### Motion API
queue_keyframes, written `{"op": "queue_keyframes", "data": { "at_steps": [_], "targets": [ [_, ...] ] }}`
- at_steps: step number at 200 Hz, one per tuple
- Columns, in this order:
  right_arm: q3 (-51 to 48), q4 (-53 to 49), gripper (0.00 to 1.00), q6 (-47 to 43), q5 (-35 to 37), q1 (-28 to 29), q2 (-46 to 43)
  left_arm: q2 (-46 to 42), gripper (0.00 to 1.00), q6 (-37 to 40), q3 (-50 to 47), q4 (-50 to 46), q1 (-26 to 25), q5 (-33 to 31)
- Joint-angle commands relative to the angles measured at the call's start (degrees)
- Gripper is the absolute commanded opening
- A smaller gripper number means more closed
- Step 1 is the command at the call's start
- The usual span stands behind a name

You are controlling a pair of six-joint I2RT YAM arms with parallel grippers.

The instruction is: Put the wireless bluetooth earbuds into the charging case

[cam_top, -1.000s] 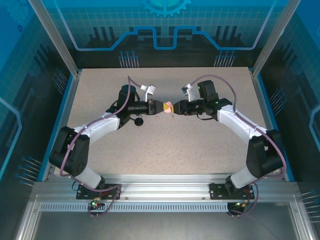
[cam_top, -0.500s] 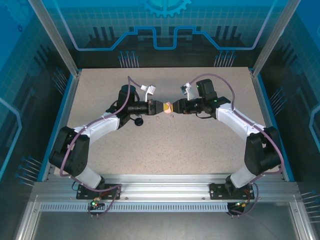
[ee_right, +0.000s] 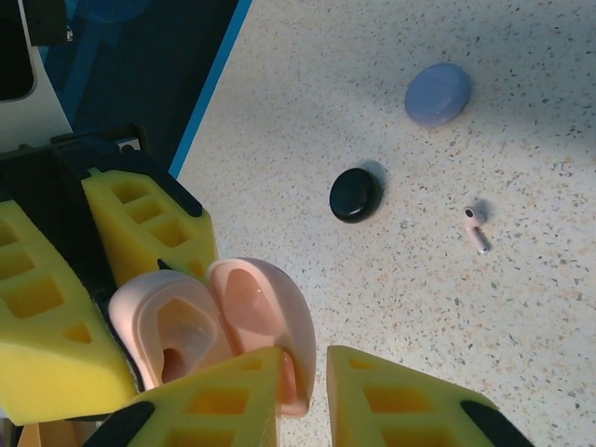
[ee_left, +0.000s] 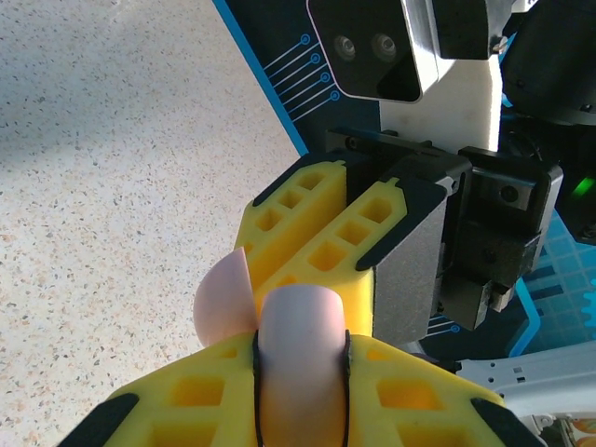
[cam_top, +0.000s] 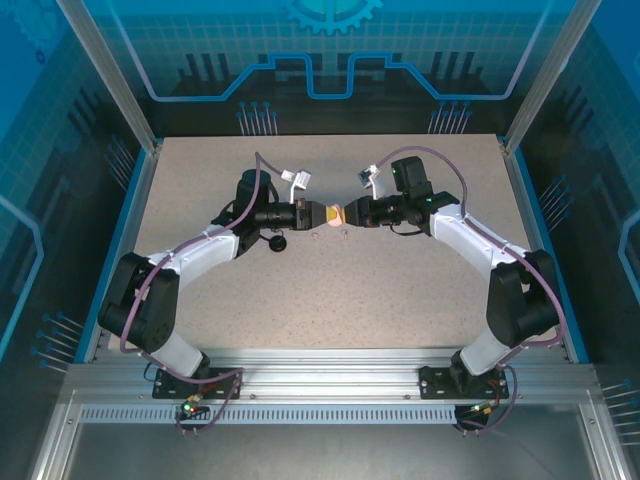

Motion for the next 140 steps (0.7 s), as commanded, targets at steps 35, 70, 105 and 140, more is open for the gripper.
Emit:
{"op": "queue_keyframes", "data": {
  "at_steps": [35, 70, 105, 140],
  "targets": [
    [1.7, -0.1, 0.13, -0.8, -1.3, 0.0, 1.3, -1.2, 0.00, -0.6, 2.5, 3.3, -0.3, 5.0],
    [1.1, -0.5, 0.04, -1.4, -1.3, -0.1, 1.1, -1.7, 0.00, -0.8, 2.8, 3.3, -0.4, 5.2],
    [1.0, -0.3, 0.00, -1.1, -1.2, -0.6, 0.7, -1.6, 0.00, -1.0, 2.9, 3.3, -0.4, 5.2],
    [1.5, -0.5, 0.00, -0.8, -0.3, -0.7, 0.0, -1.5, 0.00, -1.1, 3.0, 3.1, -0.4, 4.2]
  ]
}}
